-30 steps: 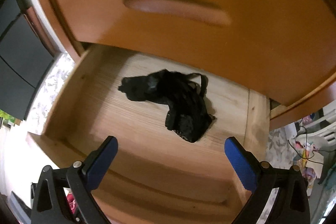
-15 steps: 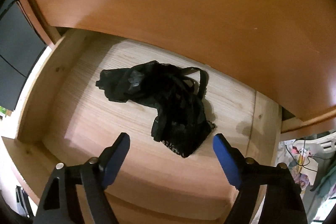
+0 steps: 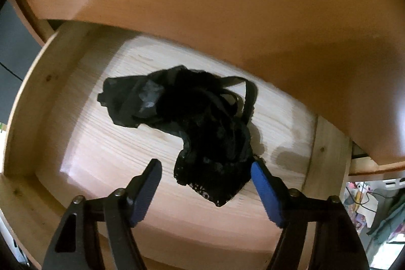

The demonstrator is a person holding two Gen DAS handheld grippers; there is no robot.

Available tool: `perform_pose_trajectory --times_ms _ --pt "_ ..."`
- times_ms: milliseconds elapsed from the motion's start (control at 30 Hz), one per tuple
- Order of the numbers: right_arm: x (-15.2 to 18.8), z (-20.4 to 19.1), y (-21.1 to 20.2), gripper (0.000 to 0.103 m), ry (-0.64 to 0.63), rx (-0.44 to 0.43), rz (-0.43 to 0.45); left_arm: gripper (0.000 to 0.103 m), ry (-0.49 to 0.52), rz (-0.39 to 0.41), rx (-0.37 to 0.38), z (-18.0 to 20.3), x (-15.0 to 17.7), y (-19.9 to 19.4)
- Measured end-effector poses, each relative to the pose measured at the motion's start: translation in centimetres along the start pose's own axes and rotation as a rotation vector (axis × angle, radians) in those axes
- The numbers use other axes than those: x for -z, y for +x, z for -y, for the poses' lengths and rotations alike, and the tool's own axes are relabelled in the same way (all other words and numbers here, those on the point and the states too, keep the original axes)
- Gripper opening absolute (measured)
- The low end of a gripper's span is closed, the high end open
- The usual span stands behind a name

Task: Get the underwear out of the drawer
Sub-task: 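Close the right tool on the black underwear, then lift the black underwear up out of the drawer with the right tool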

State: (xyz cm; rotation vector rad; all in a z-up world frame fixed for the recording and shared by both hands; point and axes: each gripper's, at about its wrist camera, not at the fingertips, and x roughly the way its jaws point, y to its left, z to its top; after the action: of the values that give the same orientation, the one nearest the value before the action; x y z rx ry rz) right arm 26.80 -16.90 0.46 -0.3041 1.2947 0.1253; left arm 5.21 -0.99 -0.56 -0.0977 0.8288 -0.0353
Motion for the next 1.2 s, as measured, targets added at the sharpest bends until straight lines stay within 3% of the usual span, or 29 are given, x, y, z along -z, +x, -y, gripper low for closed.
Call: perform_pose_trajectory --times_ms 167,400,667,1200 --pt "-0.2 -0.1 0.7 0.059 -0.01 0.007 -0.027 0.099 -0.002 -0.012 0.005 0.0 0.0 0.3" --pt "-0.3 0.9 1.5 0.052 -0.001 0.001 -0.06 0.099 -0.004 -0.02 0.005 0.0 0.0 0.4" --pt "-0.9 1.0 1.4 0.015 -0.02 0.0 -0.057 0.099 -0.005 -0.021 0.005 0.0 0.0 0.4" --pt "0.7 2.2 -2.8 0.009 -0.004 -0.017 0.012 0.099 0.001 -0.024 -0.015 0.1 0.1 0.4"
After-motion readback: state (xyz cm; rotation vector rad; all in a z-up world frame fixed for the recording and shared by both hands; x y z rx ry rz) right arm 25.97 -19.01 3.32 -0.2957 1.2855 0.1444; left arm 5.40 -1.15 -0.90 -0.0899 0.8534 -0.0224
